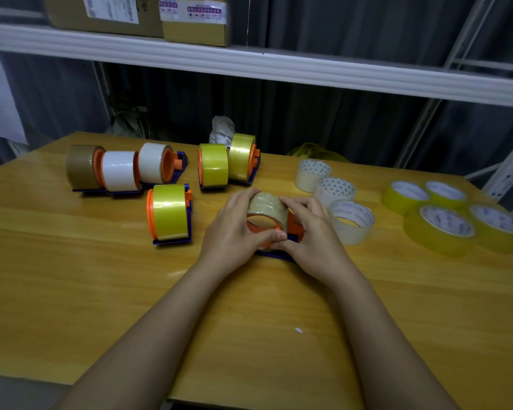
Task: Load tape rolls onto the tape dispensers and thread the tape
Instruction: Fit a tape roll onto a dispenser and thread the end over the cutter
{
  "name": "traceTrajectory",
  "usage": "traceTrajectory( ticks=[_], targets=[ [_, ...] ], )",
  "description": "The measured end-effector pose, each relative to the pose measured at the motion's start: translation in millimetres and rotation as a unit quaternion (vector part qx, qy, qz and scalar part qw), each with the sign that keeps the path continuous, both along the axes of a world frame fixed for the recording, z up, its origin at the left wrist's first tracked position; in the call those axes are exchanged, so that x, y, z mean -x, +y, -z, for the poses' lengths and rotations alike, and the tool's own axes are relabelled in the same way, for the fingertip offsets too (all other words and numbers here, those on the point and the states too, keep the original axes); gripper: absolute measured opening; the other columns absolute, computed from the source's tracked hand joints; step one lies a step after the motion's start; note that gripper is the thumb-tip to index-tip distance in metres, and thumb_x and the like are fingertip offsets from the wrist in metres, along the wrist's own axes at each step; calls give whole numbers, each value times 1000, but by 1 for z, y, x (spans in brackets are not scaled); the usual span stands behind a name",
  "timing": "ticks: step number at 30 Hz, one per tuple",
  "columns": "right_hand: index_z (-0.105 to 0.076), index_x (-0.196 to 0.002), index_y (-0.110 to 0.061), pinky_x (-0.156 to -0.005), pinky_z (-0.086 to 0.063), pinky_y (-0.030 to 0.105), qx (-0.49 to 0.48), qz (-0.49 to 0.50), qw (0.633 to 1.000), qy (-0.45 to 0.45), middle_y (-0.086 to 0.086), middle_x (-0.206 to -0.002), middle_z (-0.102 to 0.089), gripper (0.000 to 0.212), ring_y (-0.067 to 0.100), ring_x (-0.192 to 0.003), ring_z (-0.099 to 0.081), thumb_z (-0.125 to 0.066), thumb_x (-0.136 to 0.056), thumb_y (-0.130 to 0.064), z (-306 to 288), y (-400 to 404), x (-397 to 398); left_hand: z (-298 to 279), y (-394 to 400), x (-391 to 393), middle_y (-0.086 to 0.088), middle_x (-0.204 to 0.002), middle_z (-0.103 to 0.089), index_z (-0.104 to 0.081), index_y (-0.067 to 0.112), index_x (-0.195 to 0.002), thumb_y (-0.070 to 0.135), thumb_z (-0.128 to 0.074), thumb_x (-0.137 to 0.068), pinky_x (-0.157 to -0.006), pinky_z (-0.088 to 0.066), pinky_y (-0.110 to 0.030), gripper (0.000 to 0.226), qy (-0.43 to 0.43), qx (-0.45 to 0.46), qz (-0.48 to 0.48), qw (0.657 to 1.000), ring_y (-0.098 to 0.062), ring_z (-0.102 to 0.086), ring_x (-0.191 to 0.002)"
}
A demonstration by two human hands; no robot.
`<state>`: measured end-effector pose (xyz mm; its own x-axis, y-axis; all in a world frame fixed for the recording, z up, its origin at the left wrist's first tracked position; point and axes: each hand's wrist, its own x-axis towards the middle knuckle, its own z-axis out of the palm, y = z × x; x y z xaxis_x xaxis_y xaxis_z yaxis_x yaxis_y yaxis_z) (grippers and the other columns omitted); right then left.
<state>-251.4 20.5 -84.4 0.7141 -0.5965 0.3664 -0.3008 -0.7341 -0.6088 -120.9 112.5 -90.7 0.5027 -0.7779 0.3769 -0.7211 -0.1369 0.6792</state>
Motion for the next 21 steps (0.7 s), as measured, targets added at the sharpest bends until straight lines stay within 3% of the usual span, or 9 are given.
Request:
traceTrajectory(
  ticks=[2,6,8,13,21],
  targets=[
    [-40,-144,-25,-90,-31,6,6,3,1000,7,-19,-117,-32,80,1,-114,-32,-80,-75,-32,-1,1,0,0,0,1,10,-139,-41,-36,26,-141,57,-76,-65,-95,-45,-35,92,-4,-3,-3,1000,-11,-43,-123],
    [-39,-144,-22,-103,-43,27,-10,-14,1000,-3,-15,-119,-33,78,10,-120,-42,-79,-77,-26,0,3,-2,1,2,2,9,-138,-42,-36,25,-140,55,-76,-66,-92,-43,-30,89,-11,4,-9,1000,-11,-44,-123],
    [-38,-144,-22,-104,-43,32,-4,-13,1000,-1,-14,-119,-33,79,12,-121,-42,-79,-77,-26,1,3,-4,1,3,4,8,-138,-44,-36,24,-140,53,-76,-67,-88,-40,-25,88,-9,10,-13,1000,-10,-45,-121],
    [-39,-144,-22,-101,-45,37,-9,-4,1000,-5,-10,-121,-36,86,13,-120,-42,-83,-72,-35,0,3,-8,2,4,6,8,-143,-44,-31,25,-144,51,-76,-70,-88,-36,-21,91,2,9,-35,999,-12,-45,-126],
    [-46,-139,-23,-94,-50,30,-35,12,998,-44,-9,-114,-39,74,9,-108,-50,-80,-75,-24,2,3,-11,0,1,9,8,-143,-46,-29,28,-146,53,-77,-67,-93,-40,-27,96,10,0,-70,997,-12,-48,-125]
  ],
)
